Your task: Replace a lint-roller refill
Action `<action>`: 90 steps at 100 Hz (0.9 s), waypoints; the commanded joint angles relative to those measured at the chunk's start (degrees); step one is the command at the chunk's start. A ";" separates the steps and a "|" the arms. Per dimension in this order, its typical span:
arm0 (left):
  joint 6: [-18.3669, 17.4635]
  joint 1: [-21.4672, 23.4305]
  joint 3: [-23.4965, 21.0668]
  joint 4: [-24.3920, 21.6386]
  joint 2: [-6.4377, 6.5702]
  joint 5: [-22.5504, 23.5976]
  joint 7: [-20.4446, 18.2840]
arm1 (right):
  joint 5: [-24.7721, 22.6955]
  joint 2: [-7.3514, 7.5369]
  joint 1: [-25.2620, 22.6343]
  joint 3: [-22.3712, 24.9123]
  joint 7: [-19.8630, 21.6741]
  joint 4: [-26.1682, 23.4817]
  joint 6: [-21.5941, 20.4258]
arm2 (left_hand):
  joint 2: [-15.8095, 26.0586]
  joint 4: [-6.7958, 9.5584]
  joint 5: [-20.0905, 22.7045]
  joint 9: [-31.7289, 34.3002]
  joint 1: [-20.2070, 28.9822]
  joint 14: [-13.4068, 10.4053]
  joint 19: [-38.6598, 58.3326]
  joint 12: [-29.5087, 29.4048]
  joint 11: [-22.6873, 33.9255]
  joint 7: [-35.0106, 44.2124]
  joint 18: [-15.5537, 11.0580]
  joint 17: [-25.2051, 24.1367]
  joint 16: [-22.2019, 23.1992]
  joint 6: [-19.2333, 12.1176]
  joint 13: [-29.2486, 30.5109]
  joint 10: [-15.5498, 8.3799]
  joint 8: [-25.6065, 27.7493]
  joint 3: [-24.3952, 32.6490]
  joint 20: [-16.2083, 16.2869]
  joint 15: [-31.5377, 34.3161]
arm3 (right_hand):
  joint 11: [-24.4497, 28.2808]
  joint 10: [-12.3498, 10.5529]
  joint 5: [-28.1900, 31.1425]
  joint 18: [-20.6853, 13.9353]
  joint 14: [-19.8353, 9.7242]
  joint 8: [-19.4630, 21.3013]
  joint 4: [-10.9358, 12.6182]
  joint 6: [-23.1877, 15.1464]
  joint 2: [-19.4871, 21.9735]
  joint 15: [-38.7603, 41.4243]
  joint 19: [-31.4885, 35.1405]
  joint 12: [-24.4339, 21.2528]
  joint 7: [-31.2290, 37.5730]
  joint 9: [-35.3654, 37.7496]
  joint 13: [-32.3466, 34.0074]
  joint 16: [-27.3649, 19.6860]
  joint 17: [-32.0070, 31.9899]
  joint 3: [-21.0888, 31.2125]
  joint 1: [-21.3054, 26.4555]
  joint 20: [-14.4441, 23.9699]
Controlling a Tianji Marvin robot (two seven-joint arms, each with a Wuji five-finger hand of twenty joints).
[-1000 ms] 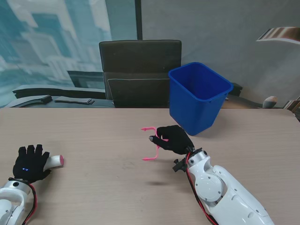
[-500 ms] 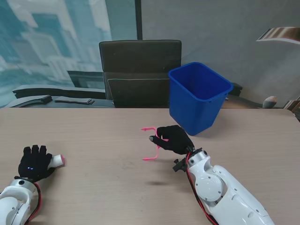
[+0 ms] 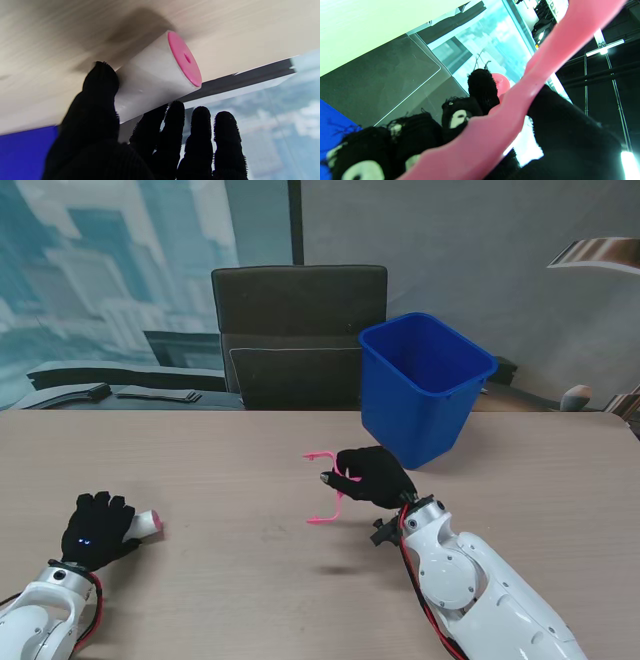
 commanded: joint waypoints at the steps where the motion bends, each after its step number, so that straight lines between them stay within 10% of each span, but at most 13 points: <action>1: -0.98 1.97 -0.06 -3.23 -1.10 -1.04 0.26 | -0.05 -0.01 -0.68 0.32 0.95 -0.84 -0.62 | 5.05 2.56 4.79 1.86 10.69 1.25 1.89 2.05 1.33 16.27 0.56 0.10 1.29 -8.38 1.51 -0.64 4.06 7.63 -0.19 1.48 | 8.62 -5.11 -0.98 -45.21 -39.03 -1.10 -0.85 -1.95 -3.97 8.01 11.80 2.28 1.68 3.61 0.65 1.54 1.89 10.94 5.50 -0.44; 20: -8.15 5.46 -1.38 -10.35 -2.58 -6.06 3.36 | -0.96 0.54 -1.41 1.49 2.18 -1.80 -0.83 | 6.57 2.62 2.66 2.16 11.53 1.19 3.00 3.02 2.72 17.48 0.34 0.33 1.81 -7.39 1.97 -0.88 6.78 7.42 -0.76 2.72 | 9.92 -4.29 5.32 -45.62 -38.98 2.53 -4.98 -3.68 -5.84 8.16 11.75 1.90 0.49 3.63 0.65 2.67 1.90 9.03 0.86 -0.27; 45: -15.73 5.77 0.84 -17.64 -5.02 -20.95 -1.22 | -3.15 1.17 -2.01 2.71 3.02 -2.55 -1.24 | 8.23 2.44 0.61 1.76 12.05 0.32 3.74 4.42 4.88 18.07 -0.40 0.51 2.55 -7.67 2.26 -2.06 8.08 5.99 -1.44 4.21 | 11.43 -5.79 8.52 -46.71 -40.15 3.85 -4.24 -6.48 -9.82 8.04 11.89 2.36 -0.14 3.59 0.68 3.30 2.01 9.16 -0.43 0.47; 90: -7.99 -1.44 12.28 -24.00 -7.30 -54.42 -13.52 | -12.58 -0.03 -4.46 5.39 -10.88 -4.50 -6.52 | 11.53 2.84 -2.68 -0.26 14.47 -0.83 4.15 5.15 6.89 20.29 -1.78 -0.11 2.91 -8.84 1.33 -3.35 8.21 0.13 -2.95 5.38 | 12.71 -7.22 9.56 -47.89 -41.22 5.12 -3.15 -5.92 -0.16 8.06 12.46 3.11 -1.86 3.57 0.69 4.74 2.29 6.91 -0.29 1.41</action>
